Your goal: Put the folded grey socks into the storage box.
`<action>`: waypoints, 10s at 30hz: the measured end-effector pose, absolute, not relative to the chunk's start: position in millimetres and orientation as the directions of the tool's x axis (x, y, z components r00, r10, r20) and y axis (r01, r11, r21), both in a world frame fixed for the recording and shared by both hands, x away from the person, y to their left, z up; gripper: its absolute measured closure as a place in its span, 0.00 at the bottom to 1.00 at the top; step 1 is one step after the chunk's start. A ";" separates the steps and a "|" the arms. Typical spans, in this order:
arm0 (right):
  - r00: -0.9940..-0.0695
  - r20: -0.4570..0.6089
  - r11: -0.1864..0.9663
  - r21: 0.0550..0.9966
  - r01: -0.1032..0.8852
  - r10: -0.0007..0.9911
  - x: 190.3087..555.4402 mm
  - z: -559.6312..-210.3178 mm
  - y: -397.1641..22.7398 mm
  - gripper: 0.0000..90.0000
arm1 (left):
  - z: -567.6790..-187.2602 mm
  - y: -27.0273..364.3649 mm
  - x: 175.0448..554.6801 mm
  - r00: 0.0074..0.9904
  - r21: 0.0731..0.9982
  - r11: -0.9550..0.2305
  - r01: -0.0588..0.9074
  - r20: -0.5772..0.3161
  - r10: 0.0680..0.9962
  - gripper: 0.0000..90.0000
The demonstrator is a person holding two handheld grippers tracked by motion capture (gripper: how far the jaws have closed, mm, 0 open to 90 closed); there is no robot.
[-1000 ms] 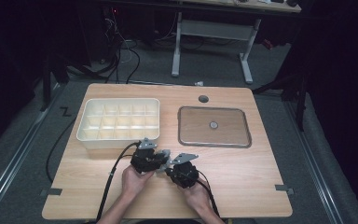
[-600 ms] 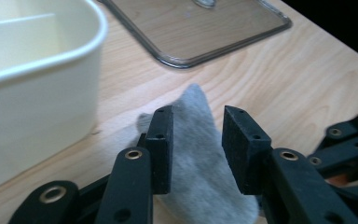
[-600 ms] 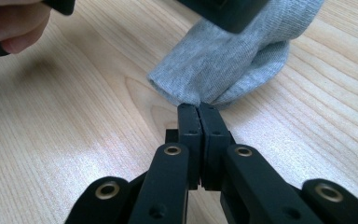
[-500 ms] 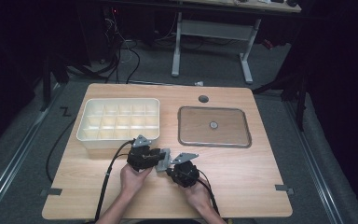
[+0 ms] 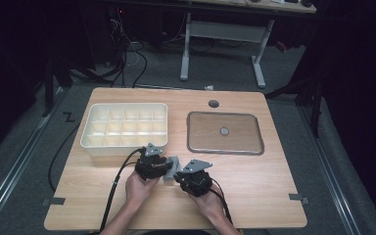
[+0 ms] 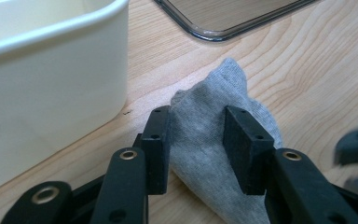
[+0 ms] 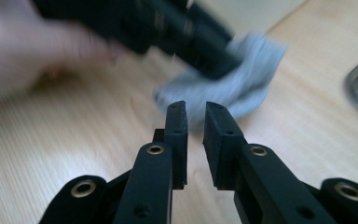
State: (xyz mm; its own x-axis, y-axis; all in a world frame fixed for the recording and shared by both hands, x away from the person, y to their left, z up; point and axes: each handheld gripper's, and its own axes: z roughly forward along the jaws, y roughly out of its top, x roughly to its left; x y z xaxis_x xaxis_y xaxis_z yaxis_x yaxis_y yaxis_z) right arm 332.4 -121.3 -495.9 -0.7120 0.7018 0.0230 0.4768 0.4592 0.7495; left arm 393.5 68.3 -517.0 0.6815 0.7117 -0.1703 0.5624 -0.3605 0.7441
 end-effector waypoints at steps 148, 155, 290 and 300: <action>-0.396 -0.020 0.283 0.731 0.620 0.918 343.3 -532.4 -232.1 0.46 | -463.6 151.2 368.6 0.597 0.712 -0.207 0.671 -0.353 0.721 0.78; -0.396 -0.020 0.284 0.732 0.620 0.918 343.3 -532.5 -232.0 0.46 | -457.3 156.8 365.9 0.597 0.719 -0.230 0.655 -0.306 0.742 0.78; -0.391 -0.017 0.279 0.730 0.624 0.920 341.7 -532.4 -232.0 0.46 | -462.2 191.3 486.2 0.479 0.581 -0.248 0.776 -0.284 0.831 0.77; -0.391 -0.019 0.280 0.730 0.623 0.920 341.7 -532.4 -231.7 0.46 | -463.0 189.7 484.6 0.486 0.563 -0.291 0.774 -0.233 0.842 0.78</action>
